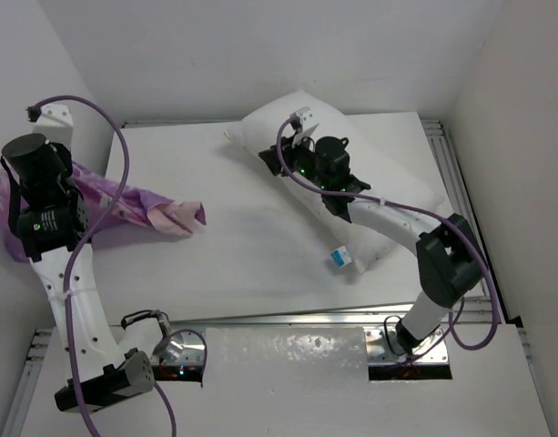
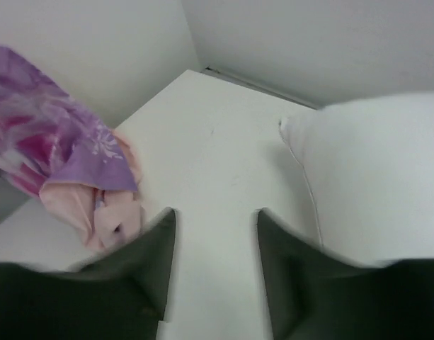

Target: Put the pillow into the pillowcase

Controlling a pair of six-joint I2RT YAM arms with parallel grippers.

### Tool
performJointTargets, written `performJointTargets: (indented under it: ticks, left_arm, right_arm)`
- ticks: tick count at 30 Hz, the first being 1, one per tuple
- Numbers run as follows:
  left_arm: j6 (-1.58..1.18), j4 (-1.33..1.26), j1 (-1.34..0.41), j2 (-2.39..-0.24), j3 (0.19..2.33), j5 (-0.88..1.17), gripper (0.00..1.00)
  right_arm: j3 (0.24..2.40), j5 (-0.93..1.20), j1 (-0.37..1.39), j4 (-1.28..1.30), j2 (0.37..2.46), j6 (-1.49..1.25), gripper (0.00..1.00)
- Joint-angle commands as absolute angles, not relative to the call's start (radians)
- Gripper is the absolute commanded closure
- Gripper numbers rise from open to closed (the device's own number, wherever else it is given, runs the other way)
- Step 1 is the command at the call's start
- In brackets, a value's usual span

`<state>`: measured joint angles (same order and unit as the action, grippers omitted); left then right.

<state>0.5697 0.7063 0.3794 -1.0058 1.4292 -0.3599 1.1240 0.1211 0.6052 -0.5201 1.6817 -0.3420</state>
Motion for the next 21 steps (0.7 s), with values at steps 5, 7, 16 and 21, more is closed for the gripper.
performJointTargets:
  ticks: [5,7,16,21]
  left_arm:
    - [0.574,0.866,0.376,-1.023,1.585,-0.103,1.00]
    - [0.581,0.876,0.376,-1.034,1.618,-0.049,1.00]
    - [0.526,0.890,0.374,-1.152,1.908,0.307,1.00]
    - [0.511,0.927,0.374,-1.187,1.942,0.500,1.00]
  right_arm:
    - [1.359,0.338,0.817,-0.457,1.952,-0.272,0.12]
    - [1.399,0.354,0.844,-0.478,2.002,-0.287,0.08]
    - [1.621,0.411,0.940,-0.563,2.265,-0.317,0.04]
    - [1.718,0.213,0.954,-0.649,2.411,-0.419,0.01]
